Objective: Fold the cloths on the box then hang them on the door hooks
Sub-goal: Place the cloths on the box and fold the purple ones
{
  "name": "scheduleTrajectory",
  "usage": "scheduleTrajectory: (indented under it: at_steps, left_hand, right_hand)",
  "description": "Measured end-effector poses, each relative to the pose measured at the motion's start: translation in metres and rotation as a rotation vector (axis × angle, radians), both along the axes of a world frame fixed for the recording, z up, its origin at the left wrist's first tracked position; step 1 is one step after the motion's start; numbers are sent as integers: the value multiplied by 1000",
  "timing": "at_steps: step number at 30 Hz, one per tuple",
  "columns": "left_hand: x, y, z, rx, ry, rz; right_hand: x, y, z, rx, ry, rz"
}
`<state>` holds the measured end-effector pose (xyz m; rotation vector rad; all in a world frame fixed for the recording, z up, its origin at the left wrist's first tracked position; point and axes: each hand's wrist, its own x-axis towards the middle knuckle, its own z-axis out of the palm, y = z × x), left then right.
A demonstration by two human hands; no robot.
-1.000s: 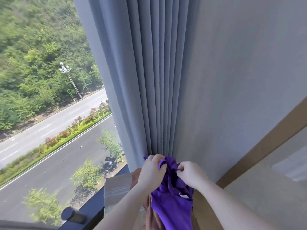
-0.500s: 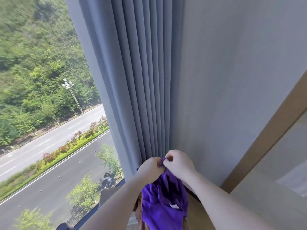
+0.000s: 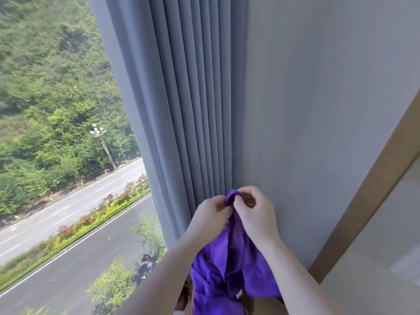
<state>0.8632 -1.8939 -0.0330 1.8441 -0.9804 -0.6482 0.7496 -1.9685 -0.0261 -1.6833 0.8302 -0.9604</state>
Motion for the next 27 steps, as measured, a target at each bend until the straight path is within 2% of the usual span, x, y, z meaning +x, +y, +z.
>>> scheduleTrajectory:
  at_steps: [3,5,9,10,11,15,19,24,27]
  left_hand:
    - [-1,-1,22,-23,-2,24]
    - [0,0,35,-44,-74,82]
    - [-2,9,61,58,-531,184]
    - [-5,12,68,94,-567,173]
    - [-8,14,73,118,-529,146]
    - [-20,20,87,86,-183,44]
    - [-30,25,93,-91,66,141]
    - [-33,25,100,-271,57,173]
    - [-27,27,105,-343,102,189]
  right_hand:
    - [0,1,17,-77,10,12]
    - [-1,1,30,-96,-21,16]
    - [-4,0,55,-90,-54,25]
    - [-5,-1,61,-92,-61,19]
    - [-5,-1,68,-92,-70,15]
    - [-6,3,88,-107,-63,62]
    - [-11,10,96,-114,-40,143]
    - [-24,11,93,36,-115,316]
    - [-26,-4,73,183,-120,172]
